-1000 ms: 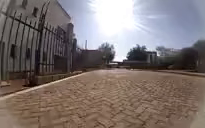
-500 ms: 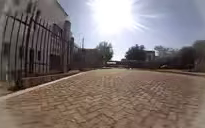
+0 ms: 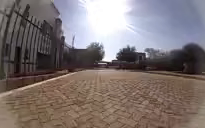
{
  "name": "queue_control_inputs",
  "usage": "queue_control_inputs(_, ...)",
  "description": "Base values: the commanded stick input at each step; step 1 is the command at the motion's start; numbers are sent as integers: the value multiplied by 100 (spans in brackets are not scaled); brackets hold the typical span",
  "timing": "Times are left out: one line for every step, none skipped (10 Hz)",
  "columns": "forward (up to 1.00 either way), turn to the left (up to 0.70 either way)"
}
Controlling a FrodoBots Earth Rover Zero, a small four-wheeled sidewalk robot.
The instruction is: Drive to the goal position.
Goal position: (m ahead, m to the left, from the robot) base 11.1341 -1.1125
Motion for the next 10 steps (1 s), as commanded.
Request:
queue_control_inputs(100, -27)
queue_control_inputs(100, -27)
queue_control_inputs(100, -27)
queue_control_inputs(100, 0)
queue_control_inputs(100, 0)
queue_control_inputs(100, 0)
queue_control_inputs(100, 0)
queue_control_inputs(100, 0)
queue_control_inputs(100, 0)
queue_control_inputs(100, 0)
